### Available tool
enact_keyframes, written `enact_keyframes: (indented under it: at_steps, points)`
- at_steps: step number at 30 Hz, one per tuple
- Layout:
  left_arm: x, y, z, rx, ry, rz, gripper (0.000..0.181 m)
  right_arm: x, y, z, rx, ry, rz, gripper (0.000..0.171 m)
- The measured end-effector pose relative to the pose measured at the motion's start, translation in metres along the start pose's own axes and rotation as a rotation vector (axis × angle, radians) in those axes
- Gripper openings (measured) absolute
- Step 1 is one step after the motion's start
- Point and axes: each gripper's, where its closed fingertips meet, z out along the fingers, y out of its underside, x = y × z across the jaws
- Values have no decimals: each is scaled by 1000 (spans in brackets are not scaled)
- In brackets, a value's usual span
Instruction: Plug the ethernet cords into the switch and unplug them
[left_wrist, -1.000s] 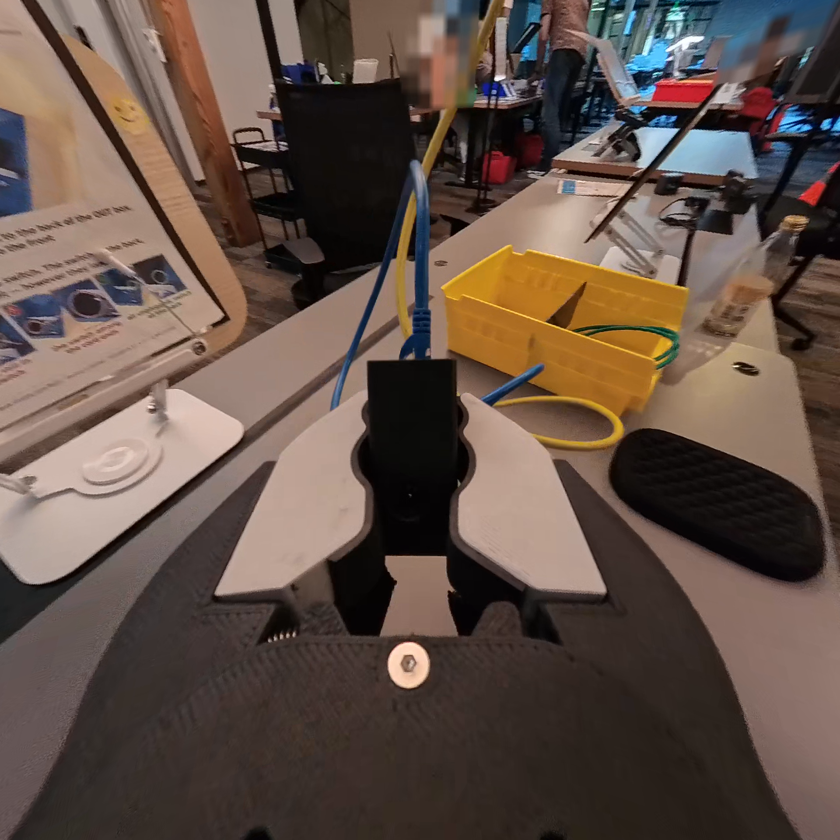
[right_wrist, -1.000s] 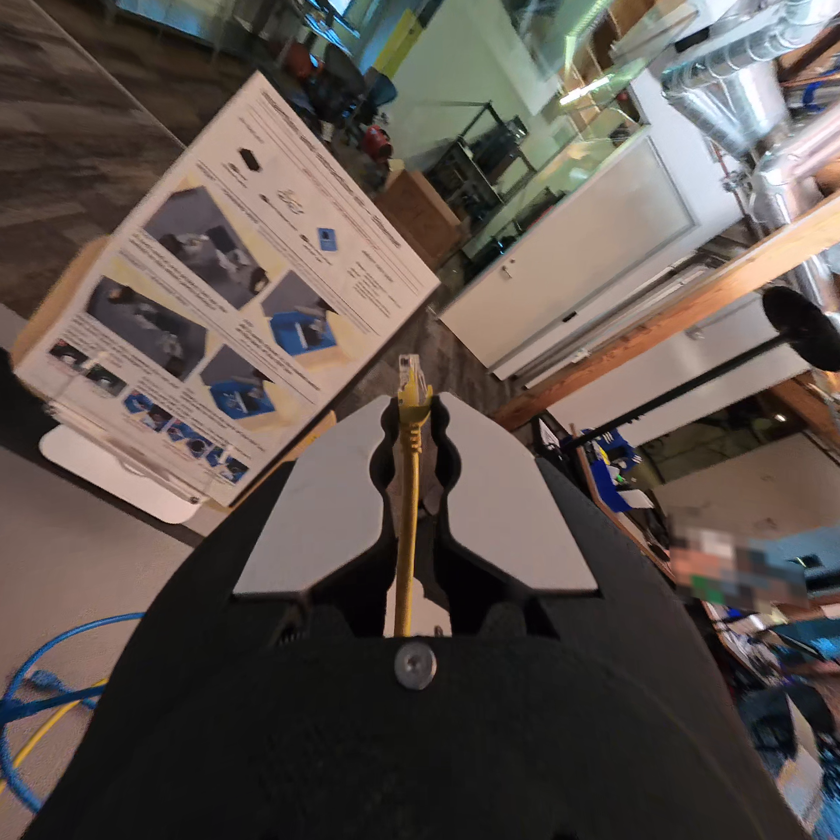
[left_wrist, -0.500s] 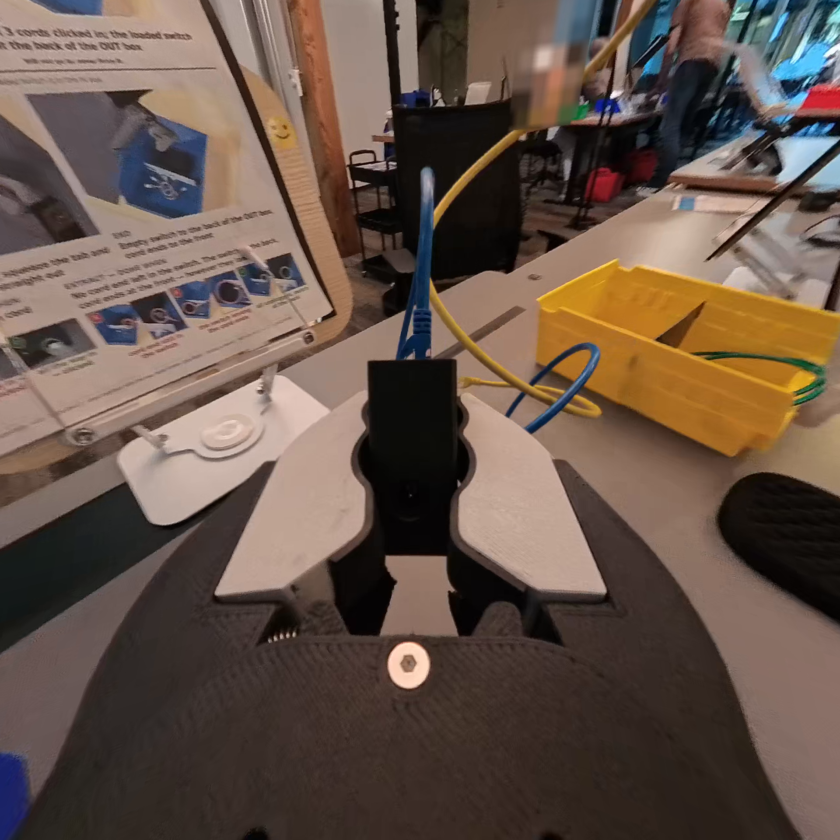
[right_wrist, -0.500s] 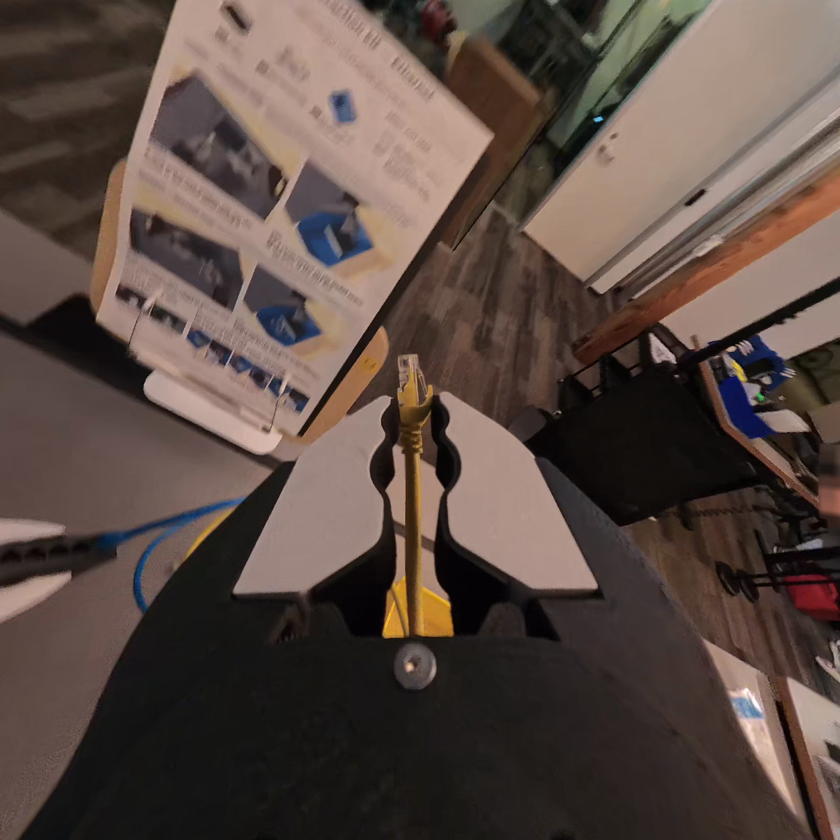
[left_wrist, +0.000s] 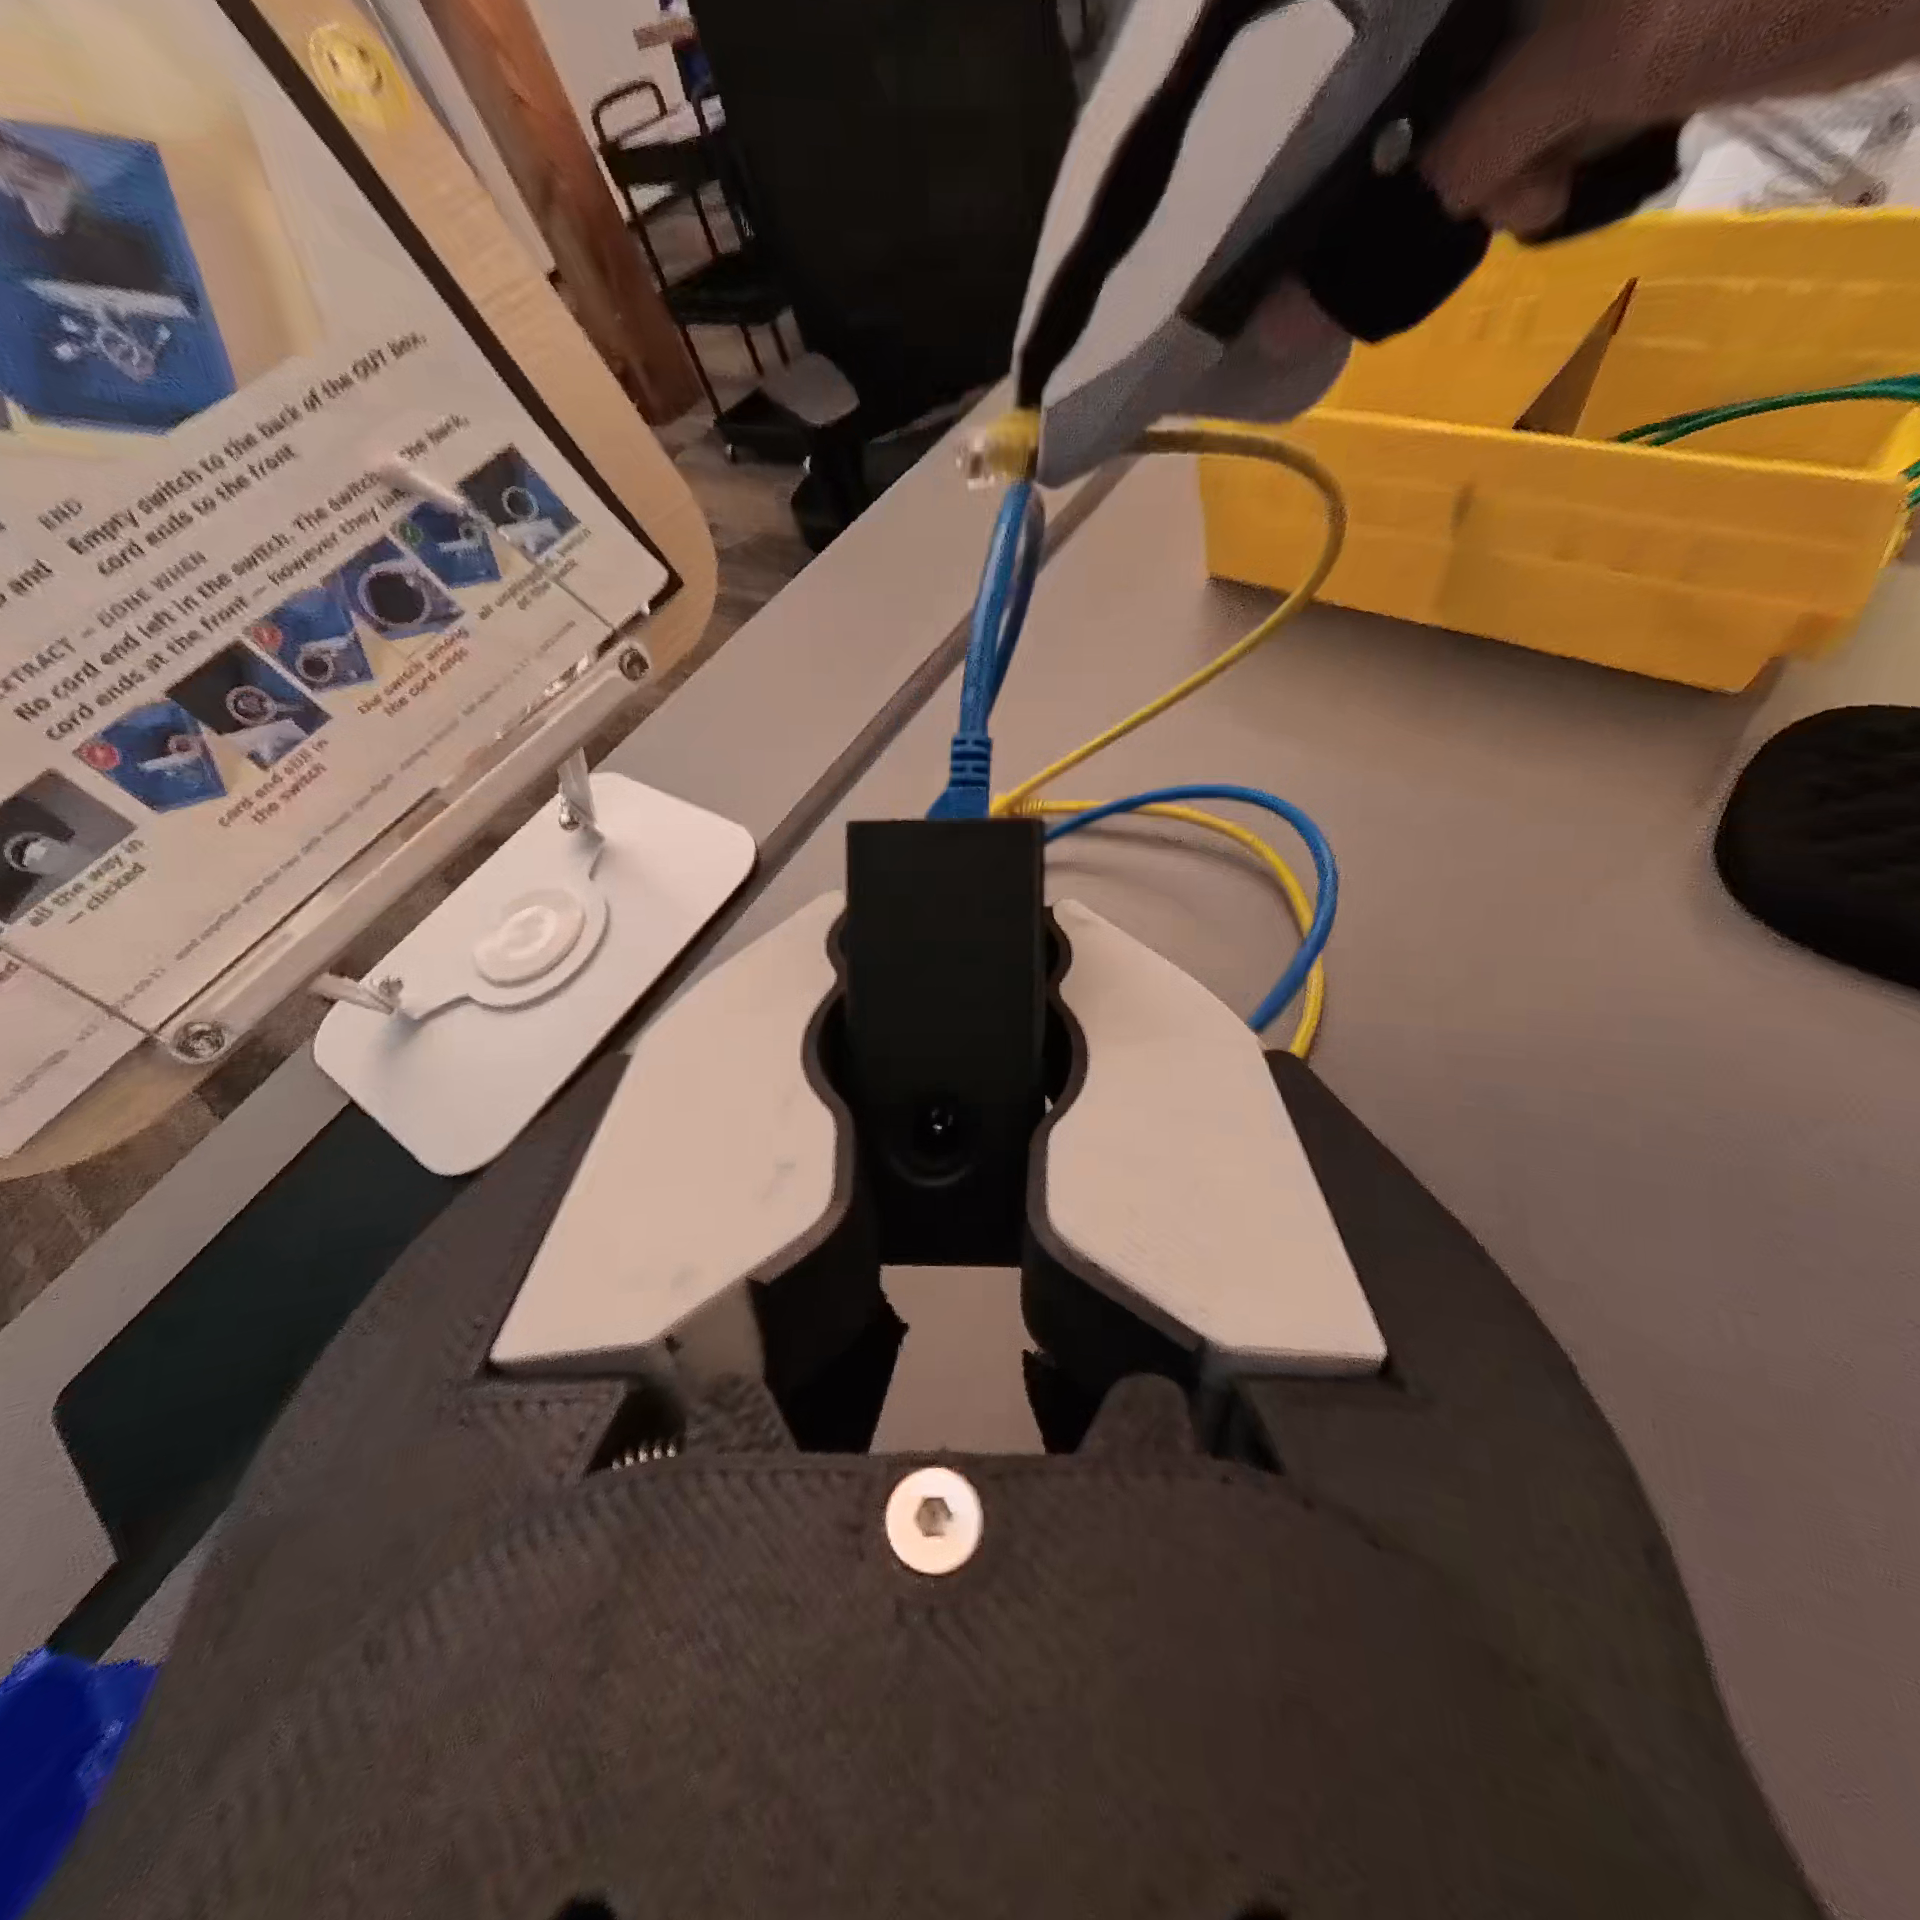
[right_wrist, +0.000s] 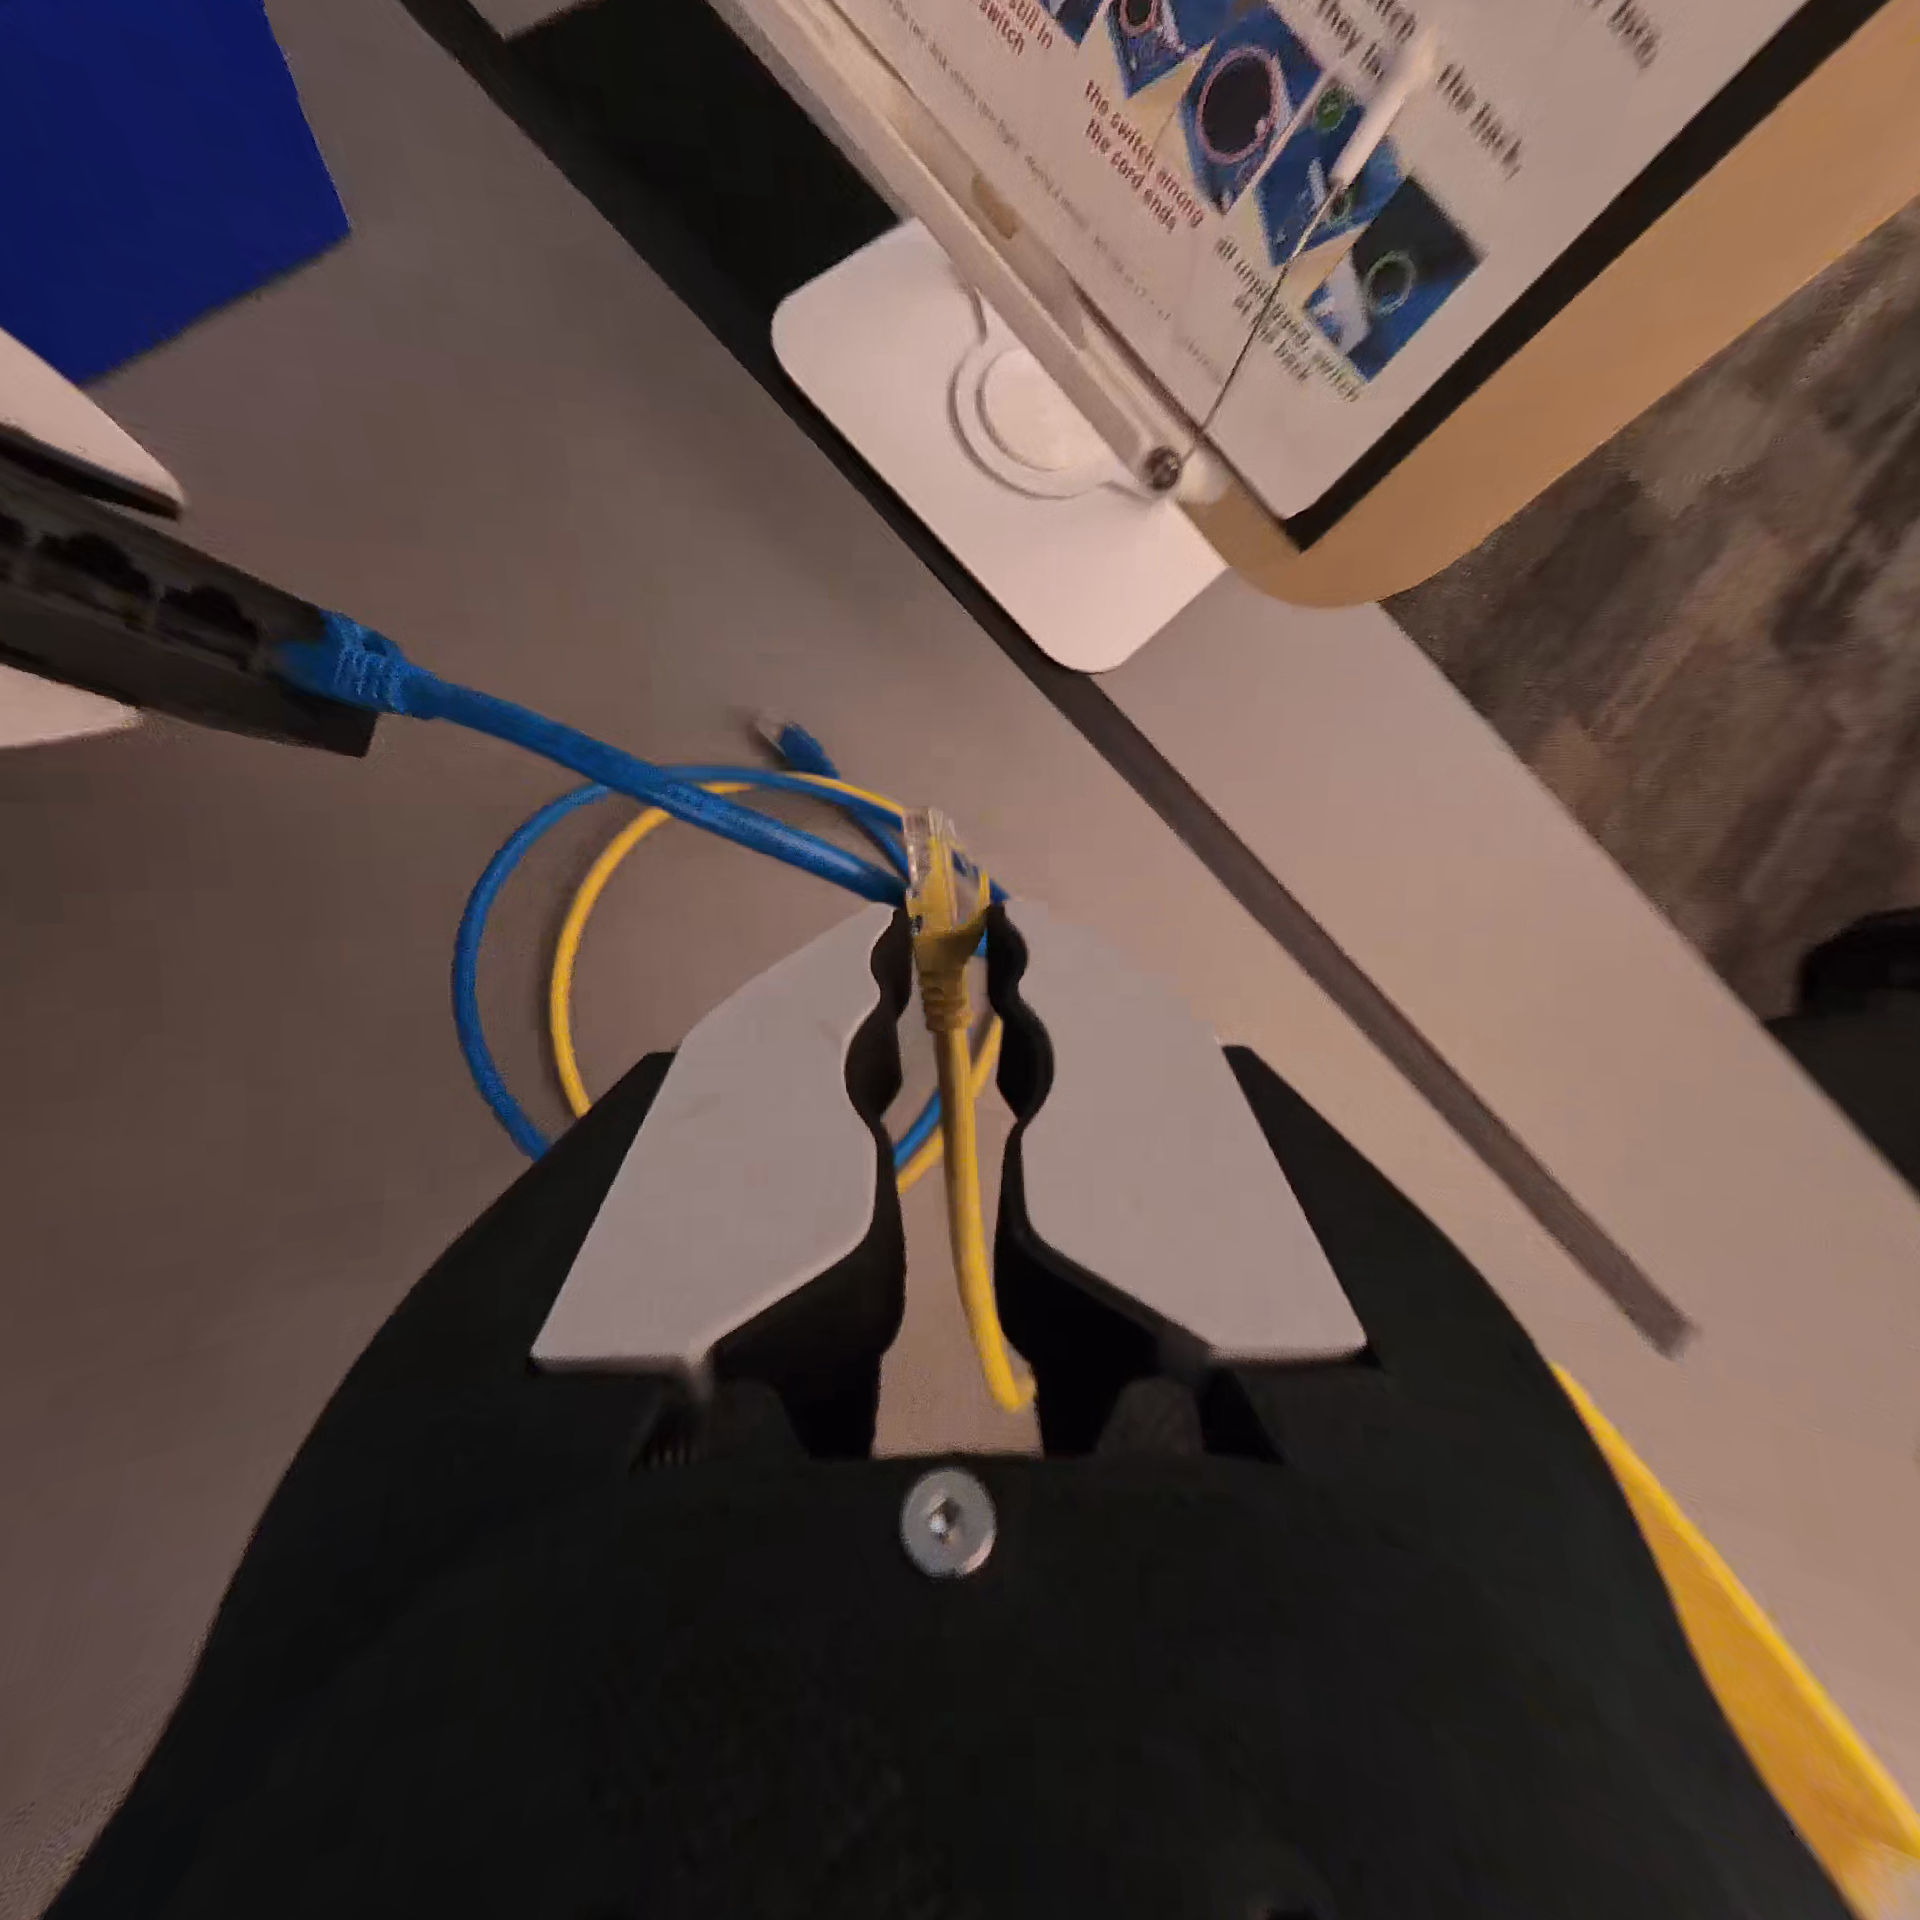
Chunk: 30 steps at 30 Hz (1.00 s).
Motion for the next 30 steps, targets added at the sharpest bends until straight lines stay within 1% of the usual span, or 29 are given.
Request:
enact_keyframes:
  at_steps: [4, 5, 8, 9, 10, 12, 14, 16, 18, 22, 24, 26, 28, 30]
  points:
    - [-6, 14, 5, -75, -18, -17, 29, -2, 10, 20, 164, -66, 144, 18]
    - [-8, 15, 5, -79, -31, -26, 29, -2, 12, 22, 199, -75, 174, 22]
    - [-14, 17, 2, -87, -38, -41, 29, 3, 19, 22, 265, -70, 205, 43]
    - [-16, 18, 0, -96, -45, -43, 29, 6, 23, 20, 272, -43, 187, 50]
    - [-20, 20, -2, -111, -56, -44, 29, 8, 27, 16, 281, -2, 152, 54]
    - [-27, 24, -7, -130, -78, -49, 29, 7, 35, 4, 310, 79, 44, 58]
    - [-31, 24, -11, -127, -77, -69, 29, -3, 47, -6, 302, 127, -75, 62]
    - [-34, 24, -13, -118, -66, -90, 29, -18, 62, -13, 271, 145, -164, 64]
    - [-36, 25, -15, -116, -64, -101, 29, -29, 77, -18, 240, 161, -193, 63]
    - [-39, 28, -15, -130, -71, -102, 29, -51, 107, -24, 187, 84, -137, 64]
    - [-39, 29, -15, -135, -74, -101, 29, -61, 114, -33, 217, 36, -119, 61]
    - [-39, 29, -15, -137, -76, -98, 29, -88, 114, -47, 292, -98, -125, 59]
    - [-39, 28, -16, -136, -77, -94, 29, -110, 116, -60, 342, -191, -152, 52]
    - [-39, 26, -17, -130, -78, -90, 29, -113, 122, -58, 339, -181, -179, 45]
